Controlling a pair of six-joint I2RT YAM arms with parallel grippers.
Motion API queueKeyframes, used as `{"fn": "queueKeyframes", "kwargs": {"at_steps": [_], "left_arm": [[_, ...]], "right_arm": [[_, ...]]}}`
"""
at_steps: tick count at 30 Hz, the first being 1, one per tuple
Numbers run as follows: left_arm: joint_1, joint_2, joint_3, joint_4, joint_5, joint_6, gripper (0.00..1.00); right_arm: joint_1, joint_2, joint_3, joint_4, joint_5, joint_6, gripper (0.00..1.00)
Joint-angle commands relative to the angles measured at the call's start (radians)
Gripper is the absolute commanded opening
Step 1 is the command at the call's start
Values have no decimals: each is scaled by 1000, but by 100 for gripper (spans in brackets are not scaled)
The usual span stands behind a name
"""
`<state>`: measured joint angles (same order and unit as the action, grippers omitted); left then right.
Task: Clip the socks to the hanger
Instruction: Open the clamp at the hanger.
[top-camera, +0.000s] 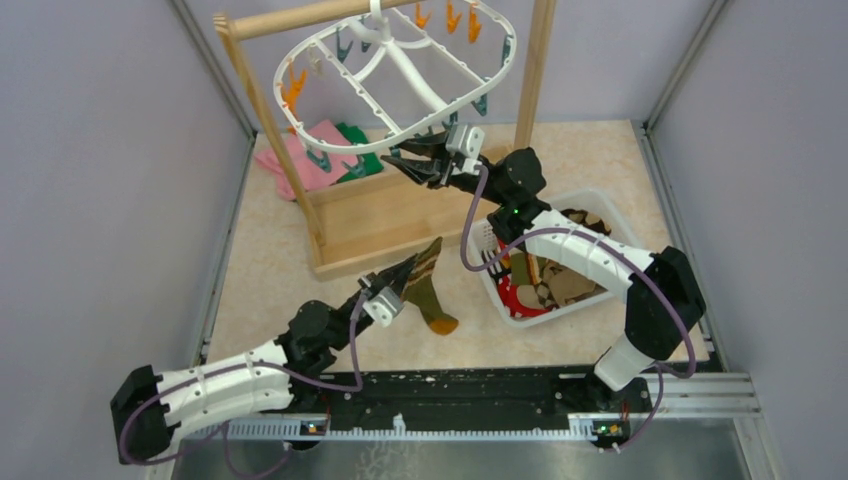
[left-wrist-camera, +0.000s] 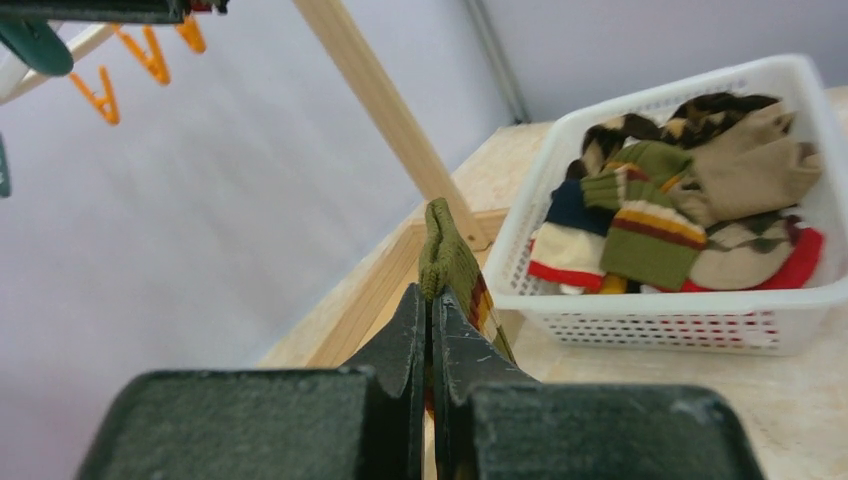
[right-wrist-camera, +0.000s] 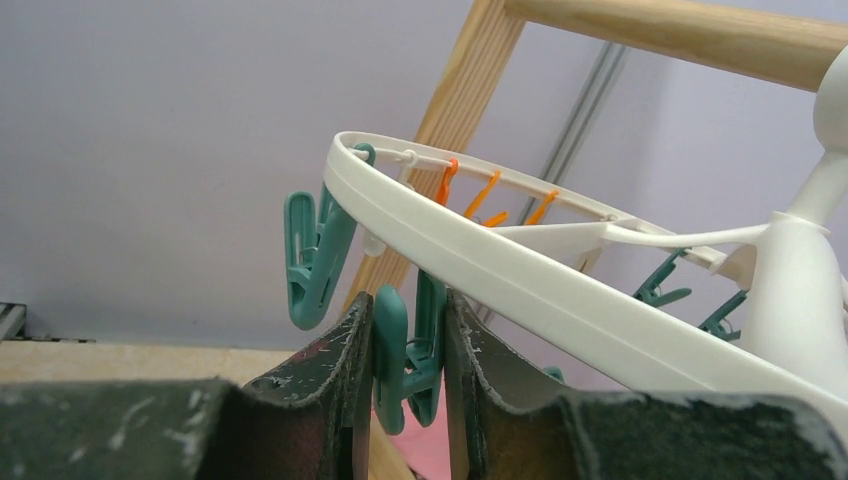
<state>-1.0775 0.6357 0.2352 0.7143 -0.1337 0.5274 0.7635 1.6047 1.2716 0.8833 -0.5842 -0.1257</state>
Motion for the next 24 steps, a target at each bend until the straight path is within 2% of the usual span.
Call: {"fn": "queueKeyframes", "kwargs": {"at_steps": [1,6,12,17,22,24], "left_arm": [[63,65,81,73,-83,21,0],[212,93,91,86,58,-95,0],[249,96,84,104,109,-134,0],[252,101,85,108,124,-143,0],[257,99,79,113,125,-150,0],[263,102,83,120,113,-148,0]], "right_arm": [[20,-35,-2,17,-36,58,0],[23,-63,-33,10,-52,83,0],[23,-61,-32,20,-53,102,24],[23,-45,-13,22,-54,106,33],[26,-34,1,22,-56,106,34],[29,-33,5,23,-60,107,23]]}}
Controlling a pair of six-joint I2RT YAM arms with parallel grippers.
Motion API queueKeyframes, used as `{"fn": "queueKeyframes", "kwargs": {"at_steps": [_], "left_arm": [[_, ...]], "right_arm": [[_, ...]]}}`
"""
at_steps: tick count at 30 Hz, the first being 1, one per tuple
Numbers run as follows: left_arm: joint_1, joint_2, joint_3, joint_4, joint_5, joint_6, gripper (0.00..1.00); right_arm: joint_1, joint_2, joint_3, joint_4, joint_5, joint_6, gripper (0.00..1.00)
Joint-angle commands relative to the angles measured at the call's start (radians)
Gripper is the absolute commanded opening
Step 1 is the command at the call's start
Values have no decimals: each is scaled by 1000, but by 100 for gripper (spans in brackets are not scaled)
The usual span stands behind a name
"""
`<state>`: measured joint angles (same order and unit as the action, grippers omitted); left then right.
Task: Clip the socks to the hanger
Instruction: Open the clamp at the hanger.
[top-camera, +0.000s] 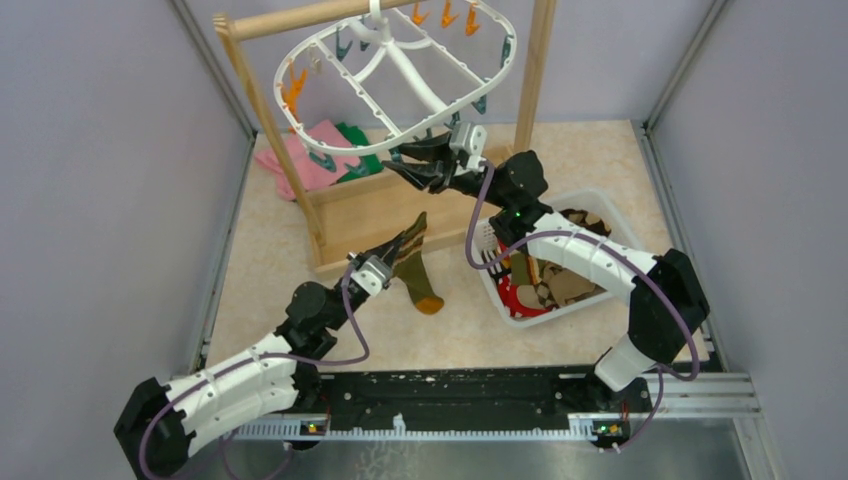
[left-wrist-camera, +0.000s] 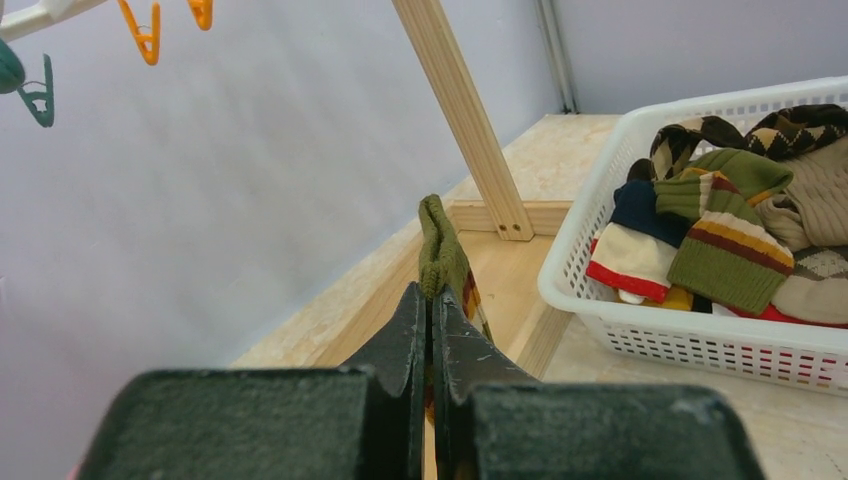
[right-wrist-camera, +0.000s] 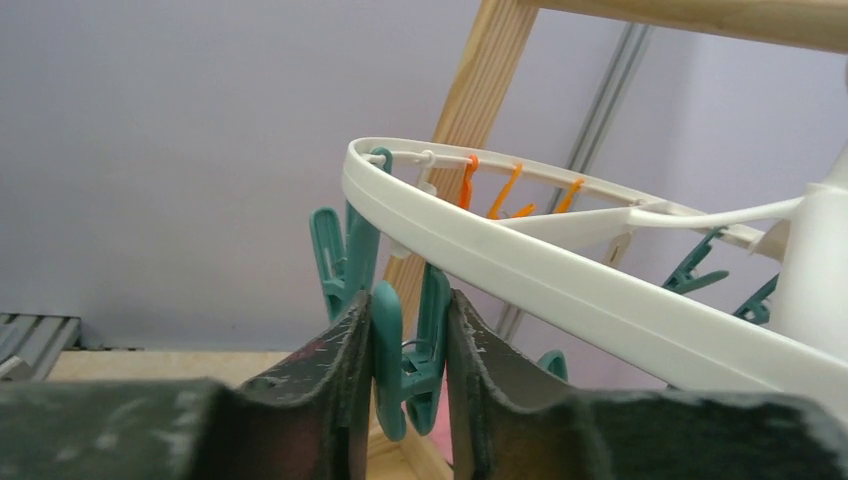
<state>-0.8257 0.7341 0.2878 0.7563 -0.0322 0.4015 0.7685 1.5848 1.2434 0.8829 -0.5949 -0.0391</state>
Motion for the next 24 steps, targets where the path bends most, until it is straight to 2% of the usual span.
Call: {"fn": "queueKeyframes", "kwargs": {"at_steps": [1,4,14,24], "left_arm": [[17,5,32,83,8,-20,0],[37,17,46,96,9,-20,0],[97,78,143,128,84,-57,0],[195,163,249,112,127,-184,0]], "right_arm": [[26,-13,33,24,-49,21,17],[28,-20,29,21,-47,21,1],[31,-35,8,17,-51,30,0],[31,-41,2,10,-57,31,0]]}}
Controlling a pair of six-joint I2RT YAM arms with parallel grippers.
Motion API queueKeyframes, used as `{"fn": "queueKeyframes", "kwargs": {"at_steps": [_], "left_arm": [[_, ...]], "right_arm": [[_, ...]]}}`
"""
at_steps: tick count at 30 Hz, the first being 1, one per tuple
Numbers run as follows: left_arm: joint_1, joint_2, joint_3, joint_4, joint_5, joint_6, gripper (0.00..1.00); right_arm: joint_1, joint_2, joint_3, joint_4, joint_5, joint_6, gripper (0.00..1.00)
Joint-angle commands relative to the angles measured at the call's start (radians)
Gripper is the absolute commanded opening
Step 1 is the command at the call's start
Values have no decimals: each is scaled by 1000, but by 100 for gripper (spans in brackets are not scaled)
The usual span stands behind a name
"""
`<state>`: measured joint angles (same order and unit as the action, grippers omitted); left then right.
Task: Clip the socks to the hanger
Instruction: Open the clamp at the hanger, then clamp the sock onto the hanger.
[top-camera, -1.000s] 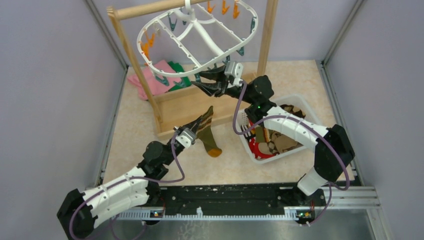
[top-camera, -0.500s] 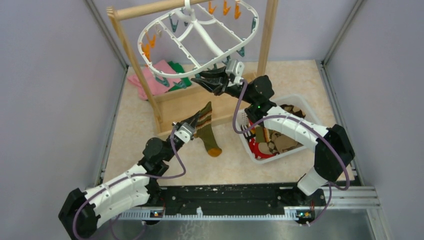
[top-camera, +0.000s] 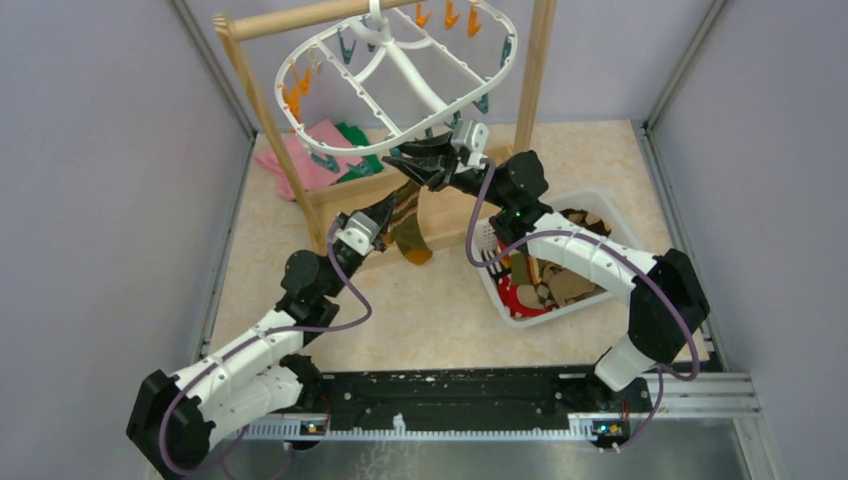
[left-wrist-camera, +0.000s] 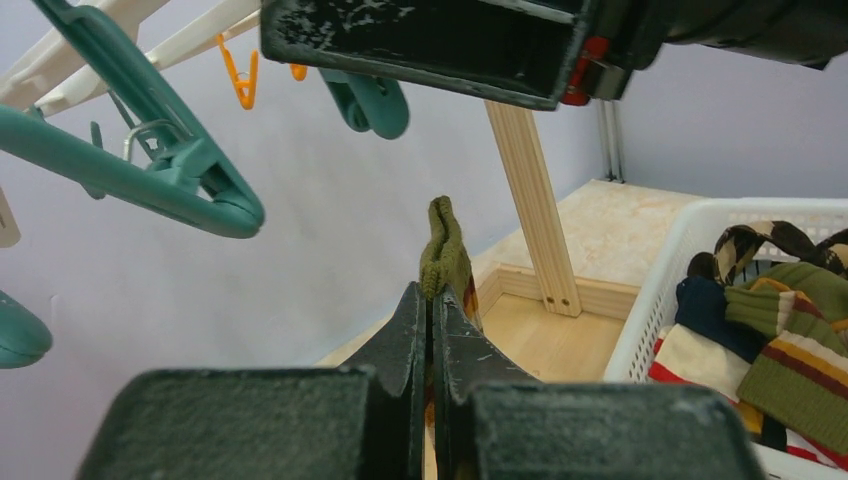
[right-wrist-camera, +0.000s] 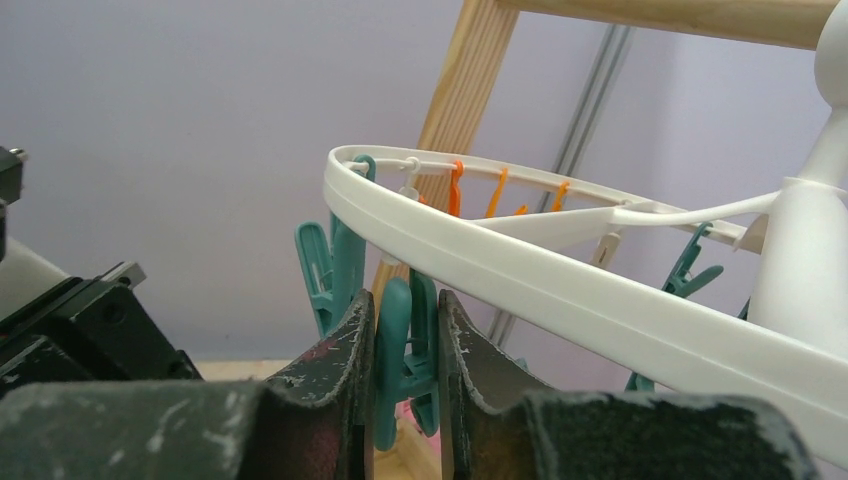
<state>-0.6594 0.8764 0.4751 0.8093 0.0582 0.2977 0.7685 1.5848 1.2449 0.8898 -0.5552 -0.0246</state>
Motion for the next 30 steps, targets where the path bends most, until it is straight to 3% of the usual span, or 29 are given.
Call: {"fn": "queueKeyframes", "kwargs": {"at_steps": [1,30], "left_arm": [[36,27,70,58,41,-91,0],[78,49,121,140,-2,-223,0]], "right_arm": [[31,-40,0,3,-97,17,0],[30,-51,-28,-8,-98,17,0]]}}
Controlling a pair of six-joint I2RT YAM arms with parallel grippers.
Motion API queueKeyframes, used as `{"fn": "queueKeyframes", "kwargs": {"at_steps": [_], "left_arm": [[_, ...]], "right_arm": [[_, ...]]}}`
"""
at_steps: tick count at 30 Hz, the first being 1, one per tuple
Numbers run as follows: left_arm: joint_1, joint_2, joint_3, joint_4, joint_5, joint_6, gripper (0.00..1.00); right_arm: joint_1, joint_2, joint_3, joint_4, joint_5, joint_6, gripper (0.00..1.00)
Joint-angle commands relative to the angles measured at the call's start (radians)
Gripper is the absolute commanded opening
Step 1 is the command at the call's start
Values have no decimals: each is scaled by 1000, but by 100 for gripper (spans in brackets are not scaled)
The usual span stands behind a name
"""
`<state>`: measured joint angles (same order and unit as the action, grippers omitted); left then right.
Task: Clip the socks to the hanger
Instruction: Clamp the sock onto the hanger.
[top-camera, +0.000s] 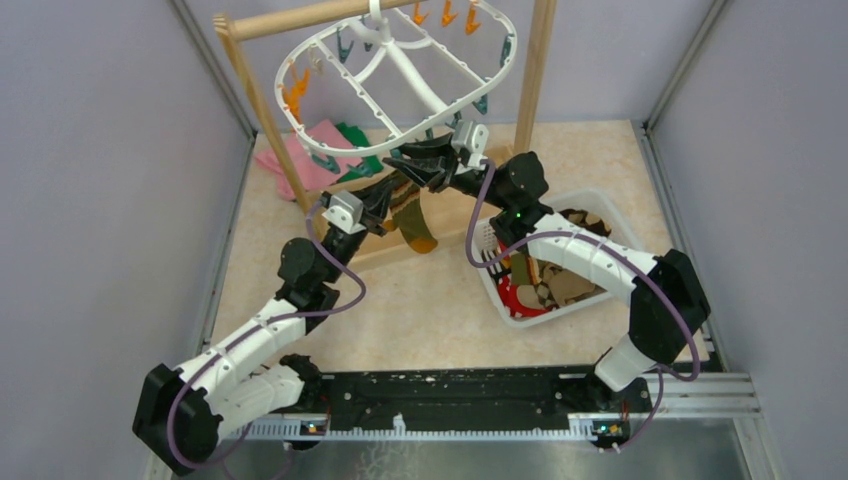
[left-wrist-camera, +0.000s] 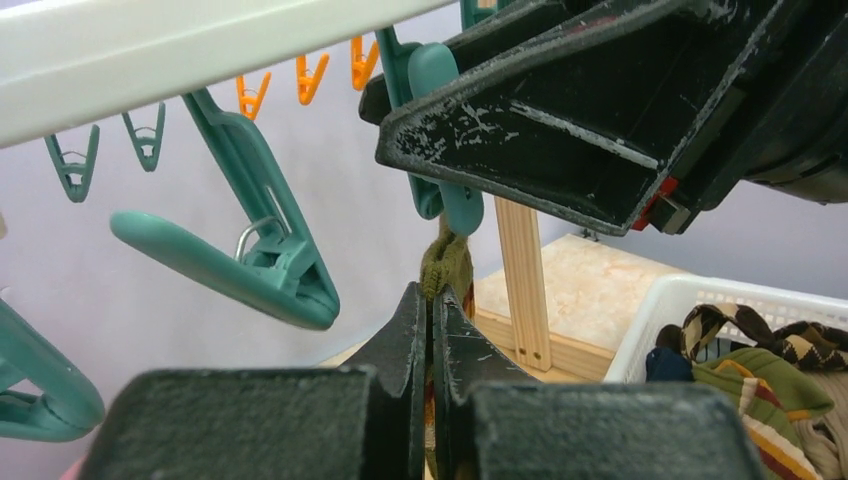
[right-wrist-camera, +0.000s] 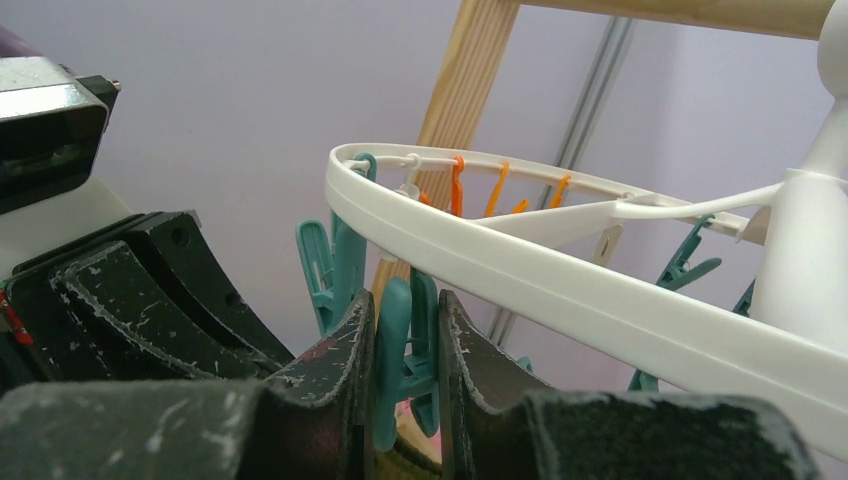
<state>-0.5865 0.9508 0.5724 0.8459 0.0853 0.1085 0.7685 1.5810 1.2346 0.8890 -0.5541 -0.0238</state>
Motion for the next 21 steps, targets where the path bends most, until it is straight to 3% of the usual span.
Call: {"fn": "queueKeyframes", "kwargs": {"at_steps": [1,11,21], "left_arm": [[5,-25,21,111,-37,-42,0],[4,-13,24,136,-72,-87,0],[4,-37,15,166,-2,-141,0]], "right_arm": [[31,-46,-17,-9,-99,17,0],[31,-45,-19,-13,-102,16,0],[31,-40,-15,-14,-104,16,0]]}}
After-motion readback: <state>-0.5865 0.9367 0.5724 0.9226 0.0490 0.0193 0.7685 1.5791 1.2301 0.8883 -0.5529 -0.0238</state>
